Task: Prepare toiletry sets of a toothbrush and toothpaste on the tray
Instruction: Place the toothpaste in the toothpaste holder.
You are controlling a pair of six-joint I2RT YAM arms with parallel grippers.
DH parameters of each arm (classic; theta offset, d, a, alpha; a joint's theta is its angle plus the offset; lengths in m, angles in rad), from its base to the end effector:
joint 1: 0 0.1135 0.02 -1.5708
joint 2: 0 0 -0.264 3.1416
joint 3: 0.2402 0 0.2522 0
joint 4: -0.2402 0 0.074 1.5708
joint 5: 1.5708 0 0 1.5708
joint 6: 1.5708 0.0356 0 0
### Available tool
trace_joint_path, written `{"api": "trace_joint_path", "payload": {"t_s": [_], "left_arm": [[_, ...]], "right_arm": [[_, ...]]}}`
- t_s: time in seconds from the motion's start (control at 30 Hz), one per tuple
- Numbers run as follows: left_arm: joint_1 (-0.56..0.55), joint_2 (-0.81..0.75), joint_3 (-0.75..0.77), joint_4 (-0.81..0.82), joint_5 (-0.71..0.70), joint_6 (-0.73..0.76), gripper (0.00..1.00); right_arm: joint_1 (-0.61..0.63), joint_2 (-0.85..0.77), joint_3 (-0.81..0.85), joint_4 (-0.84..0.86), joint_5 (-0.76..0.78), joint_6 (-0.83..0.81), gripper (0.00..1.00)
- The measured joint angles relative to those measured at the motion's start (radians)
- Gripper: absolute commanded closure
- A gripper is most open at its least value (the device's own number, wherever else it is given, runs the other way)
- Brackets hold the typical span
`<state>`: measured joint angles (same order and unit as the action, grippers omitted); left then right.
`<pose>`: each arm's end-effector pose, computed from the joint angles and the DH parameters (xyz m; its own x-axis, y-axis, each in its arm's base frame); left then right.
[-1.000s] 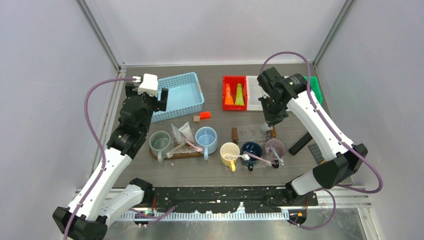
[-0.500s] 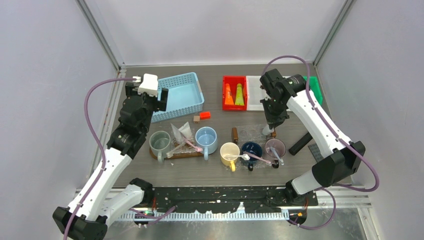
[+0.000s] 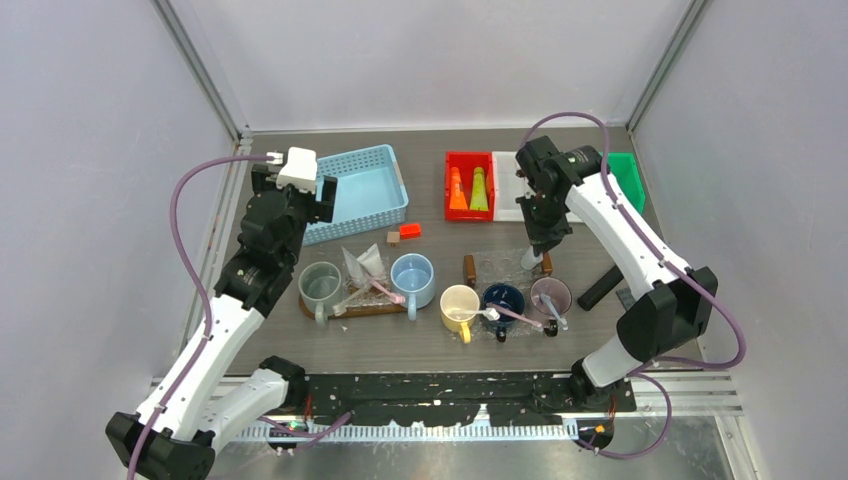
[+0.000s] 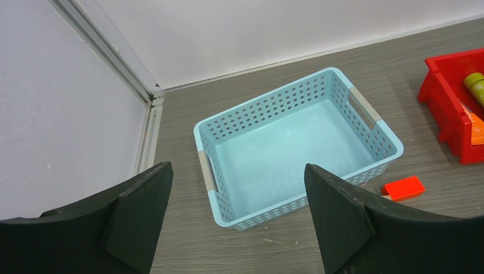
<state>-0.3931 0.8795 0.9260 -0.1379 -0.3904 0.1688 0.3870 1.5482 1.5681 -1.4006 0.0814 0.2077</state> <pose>0.1900 -0.0641 0.3785 -0.0824 0.2024 -0.9758 0.0183 0.9793 0.2015 0.2589 0.1024 0.3348 -0.9645 -0.1711 -0.2014 -0.1666 0.9852 -0.0392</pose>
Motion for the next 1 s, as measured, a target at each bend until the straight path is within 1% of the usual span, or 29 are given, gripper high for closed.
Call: {"api": "trace_joint_path", "payload": {"t_s": [0.23,0.37,0.43,0.5,0.53,0.6,0.73,0.83,1.0], "left_arm": [[0.000,0.000,0.000,0.000,0.000,0.002,0.11],[0.000,0.000,0.000,0.000,0.000,0.005,0.11],[0.000,0.000,0.000,0.000,0.000,0.006,0.11],[0.000,0.000,0.000,0.000,0.000,0.008,0.11],[0.000,0.000,0.000,0.000,0.000,0.009,0.11],[0.000,0.000,0.000,0.000,0.000,0.014,0.11],[0.000,0.000,-0.002,0.000,0.000,0.019,0.11],[0.000,0.000,-0.002,0.000,0.000,0.019,0.11],[0.000,0.000,-0.003,0.000,0.000,0.019,0.11]], "right_arm": [[-0.013,0.041,-0.029,0.032,-0.010,-0.002,0.95],[-0.023,0.061,-0.042,0.051,-0.014,-0.004,0.89],[-0.028,0.067,-0.050,0.061,-0.016,-0.005,0.85],[-0.033,0.069,-0.061,0.073,-0.018,-0.007,0.78],[-0.036,0.069,-0.066,0.076,-0.019,-0.008,0.72],[-0.039,0.069,-0.071,0.077,-0.020,-0.007,0.66],[-0.043,0.069,-0.075,0.079,-0.020,-0.010,0.57],[-0.043,0.069,-0.075,0.082,-0.019,-0.010,0.53],[-0.044,0.066,-0.075,0.084,-0.016,-0.010,0.52]]}}
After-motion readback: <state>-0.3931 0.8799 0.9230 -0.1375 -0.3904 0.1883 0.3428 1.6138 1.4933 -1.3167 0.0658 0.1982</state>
